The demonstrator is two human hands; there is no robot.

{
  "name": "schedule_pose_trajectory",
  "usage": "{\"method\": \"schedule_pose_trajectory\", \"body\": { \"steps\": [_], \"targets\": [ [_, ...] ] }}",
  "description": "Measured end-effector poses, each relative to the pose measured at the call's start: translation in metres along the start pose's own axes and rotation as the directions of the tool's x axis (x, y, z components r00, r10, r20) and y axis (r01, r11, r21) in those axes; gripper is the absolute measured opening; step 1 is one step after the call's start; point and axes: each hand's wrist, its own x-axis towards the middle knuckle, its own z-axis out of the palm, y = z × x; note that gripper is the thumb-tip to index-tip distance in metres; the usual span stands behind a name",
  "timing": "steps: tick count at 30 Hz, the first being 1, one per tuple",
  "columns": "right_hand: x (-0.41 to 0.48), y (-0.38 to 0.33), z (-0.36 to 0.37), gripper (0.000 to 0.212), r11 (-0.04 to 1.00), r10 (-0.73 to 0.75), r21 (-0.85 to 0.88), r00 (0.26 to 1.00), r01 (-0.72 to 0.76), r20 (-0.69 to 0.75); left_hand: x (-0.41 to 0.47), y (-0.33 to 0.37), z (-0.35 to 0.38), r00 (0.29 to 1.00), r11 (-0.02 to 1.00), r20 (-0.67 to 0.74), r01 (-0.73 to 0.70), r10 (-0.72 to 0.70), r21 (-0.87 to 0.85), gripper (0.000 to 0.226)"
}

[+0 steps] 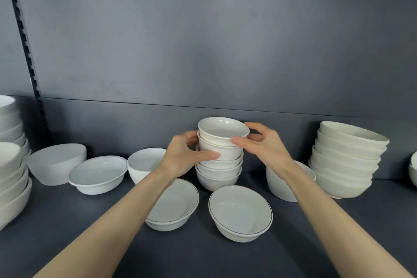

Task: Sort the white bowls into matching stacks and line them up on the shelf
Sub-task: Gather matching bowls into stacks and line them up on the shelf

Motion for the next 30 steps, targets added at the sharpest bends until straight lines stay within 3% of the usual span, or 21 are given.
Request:
{"method": "schedule_pose_trajectory", "body": {
  "steps": [6,14,30],
  "targets": [
    [0.0004,0.0079,-0.0006,0.052,1.000,0.017,-0.007,1.000,-0.017,0.017,-0.0024,-0.0007,-0.0003,1.000,1.000,0.023,-0.008,0.008,0.011,0.037],
    [-0.0010,0.0094,0.0015,0.041,1.000,0.026,0.008,0.999,-0.026,0.036,-0.0057,-0.0003,-0.0019,0.999,0.999,0.047,-0.012,0.014,-0.037,0.036],
    [0.0015,0.0107,0.0027,0.051,0.999,0.038,-0.034,0.999,-0.037,0.030,-0.0057,-0.0013,-0.0021,0.998,0.999,0.070,0.004,-0.001,-0.036,0.039]
  ]
}}
